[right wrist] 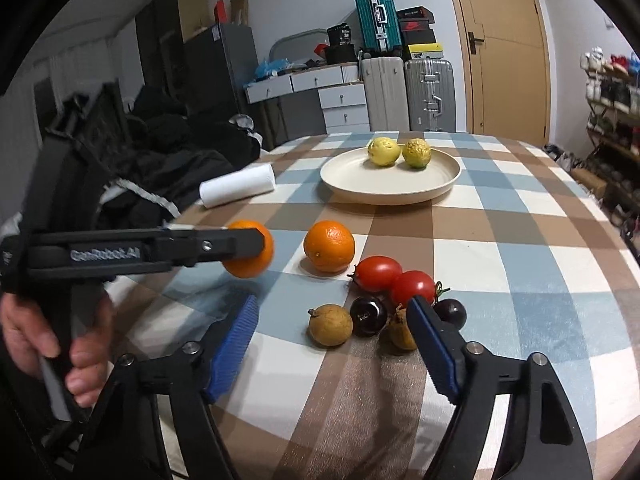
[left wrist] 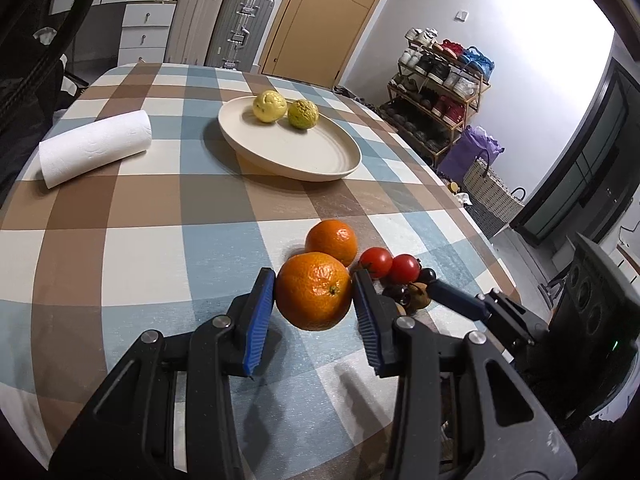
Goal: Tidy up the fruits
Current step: 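Grasp a small brown fruit with the right tool while the left tool holds the orange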
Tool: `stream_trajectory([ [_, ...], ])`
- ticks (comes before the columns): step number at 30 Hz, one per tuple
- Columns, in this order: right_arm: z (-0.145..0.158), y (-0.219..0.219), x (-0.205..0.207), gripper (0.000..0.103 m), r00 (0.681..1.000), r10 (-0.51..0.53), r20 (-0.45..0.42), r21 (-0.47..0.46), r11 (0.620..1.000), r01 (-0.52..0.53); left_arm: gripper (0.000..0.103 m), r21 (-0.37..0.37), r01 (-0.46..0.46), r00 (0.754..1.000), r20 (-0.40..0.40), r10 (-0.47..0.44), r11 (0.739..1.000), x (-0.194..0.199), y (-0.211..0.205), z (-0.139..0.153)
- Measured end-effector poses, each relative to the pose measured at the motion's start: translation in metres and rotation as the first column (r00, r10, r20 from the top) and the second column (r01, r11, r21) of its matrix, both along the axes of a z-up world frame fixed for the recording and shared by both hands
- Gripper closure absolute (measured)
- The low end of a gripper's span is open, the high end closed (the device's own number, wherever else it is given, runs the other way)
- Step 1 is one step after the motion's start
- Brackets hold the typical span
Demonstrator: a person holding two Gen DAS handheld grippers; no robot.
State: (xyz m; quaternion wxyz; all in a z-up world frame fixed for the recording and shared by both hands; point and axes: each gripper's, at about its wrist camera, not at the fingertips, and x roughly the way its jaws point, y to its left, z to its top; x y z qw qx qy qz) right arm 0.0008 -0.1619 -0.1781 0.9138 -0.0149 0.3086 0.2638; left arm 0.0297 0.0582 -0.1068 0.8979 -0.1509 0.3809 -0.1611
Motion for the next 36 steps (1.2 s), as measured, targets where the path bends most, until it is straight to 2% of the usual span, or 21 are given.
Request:
stream_trajectory([
  [2, -0.003, 0.006, 0.001, 0.035, 1.000, 0.001, 0.006, -0.037, 0.999, -0.001, 0.066, -0.004, 0.002, 1.000, -0.007, -0.003, 1.000, 0.001, 0.001, -0.002],
  [4, -0.006, 0.011, -0.001, 0.049, 1.000, 0.014, 0.013, -0.071, 0.997, -0.013, 0.066, -0.004, 0.005, 1.000, -0.008, -0.005, 1.000, 0.001, 0.002, -0.001],
  [5, -0.007, 0.014, -0.002, 0.052, 1.000, 0.019, 0.016, -0.091, 0.996, -0.018, 0.066, -0.004, 0.006, 1.000, -0.004, -0.006, 1.000, 0.001, 0.003, -0.001],
  [10, -0.008, 0.020, -0.002, 0.053, 0.999, 0.017, 0.030, -0.124, 0.992, -0.013, 0.066, -0.011, -0.003, 1.000, 0.009, 0.003, 1.000, -0.002, 0.006, 0.002],
  [12, -0.011, 0.025, -0.003, 0.057, 0.999, 0.024, 0.030, -0.155, 0.988, -0.019, 0.066, -0.015, -0.008, 1.000, 0.009, 0.008, 1.000, -0.004, 0.007, 0.002],
  [15, -0.014, 0.033, -0.008, 0.059, 0.998, 0.034, 0.057, -0.214, 0.976, -0.021, 0.066, -0.016, -0.012, 1.000, 0.005, 0.013, 1.000, -0.006, 0.009, 0.001],
  [20, -0.018, 0.043, -0.009, 0.074, 0.995, 0.006, 0.103, -0.300, 0.954, 0.026, 0.066, -0.017, -0.015, 1.000, 0.005, 0.015, 1.000, -0.007, 0.012, 0.000],
  [26, -0.018, 0.043, -0.006, 0.078, 0.995, 0.002, 0.099, -0.308, 0.951, 0.029, 0.066, -0.017, -0.013, 1.000, 0.003, 0.013, 1.000, -0.007, 0.011, 0.000],
  [31, -0.015, 0.039, -0.004, 0.084, 0.996, 0.015, 0.092, -0.278, 0.960, 0.011, 0.066, -0.015, -0.019, 1.000, 0.000, 0.019, 1.000, -0.007, 0.014, -0.001],
  [36, -0.014, 0.038, -0.003, 0.086, 0.996, 0.022, 0.082, -0.251, 0.968, -0.001, 0.066, -0.014, -0.020, 1.000, -0.004, 0.020, 1.000, -0.007, 0.015, -0.002],
])
